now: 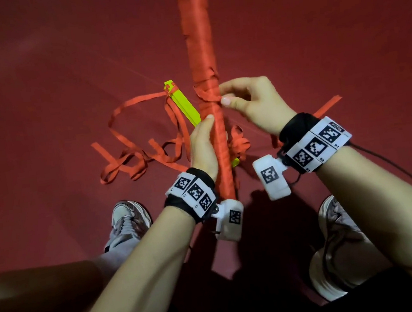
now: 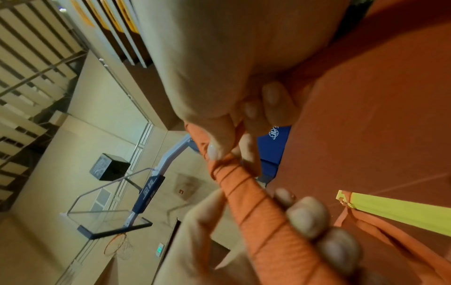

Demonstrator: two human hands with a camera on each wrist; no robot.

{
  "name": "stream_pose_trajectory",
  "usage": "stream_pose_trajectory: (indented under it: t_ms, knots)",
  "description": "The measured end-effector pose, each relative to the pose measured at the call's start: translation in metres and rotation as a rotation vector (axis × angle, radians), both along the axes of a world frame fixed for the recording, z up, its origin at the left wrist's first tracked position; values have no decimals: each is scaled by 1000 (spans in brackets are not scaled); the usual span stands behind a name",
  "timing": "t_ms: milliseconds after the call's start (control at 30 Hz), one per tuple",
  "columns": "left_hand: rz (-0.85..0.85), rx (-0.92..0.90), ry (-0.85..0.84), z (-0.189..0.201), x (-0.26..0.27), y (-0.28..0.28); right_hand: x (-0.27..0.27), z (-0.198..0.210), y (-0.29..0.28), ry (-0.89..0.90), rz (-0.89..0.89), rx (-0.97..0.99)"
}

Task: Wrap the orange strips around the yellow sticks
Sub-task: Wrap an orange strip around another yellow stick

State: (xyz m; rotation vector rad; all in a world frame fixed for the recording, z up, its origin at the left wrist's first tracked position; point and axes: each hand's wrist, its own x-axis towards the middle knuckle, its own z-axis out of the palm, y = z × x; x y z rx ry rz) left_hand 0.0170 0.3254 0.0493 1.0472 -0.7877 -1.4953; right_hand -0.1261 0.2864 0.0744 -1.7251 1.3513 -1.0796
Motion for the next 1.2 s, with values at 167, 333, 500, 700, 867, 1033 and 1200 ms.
stream_pose_trajectory:
  t_ms: [167,333,500,700,867,1033,1200]
  knots:
    - [-207,-92,-240,0,0,11,-3,-16,5,-307,58,212]
    - [-446,48,-176,-6,2,10,-3,-20,16,-535,267,409]
    - [-211,130,-348,-24,-2,-2,12,-31,3,-241,-154,130]
    - [-44,12,-377,-28,-2,-2,8,-13,3,-60,80,120]
    - [-348,109,-76,-12,9,1,1,-13,7,-378,160,265]
    - [-570,131,49,-13,5,11,-7,-38,14,-644,360,497]
    - [-501,241,-117,-20,9,-3,-2,-35,12,-577,156,396]
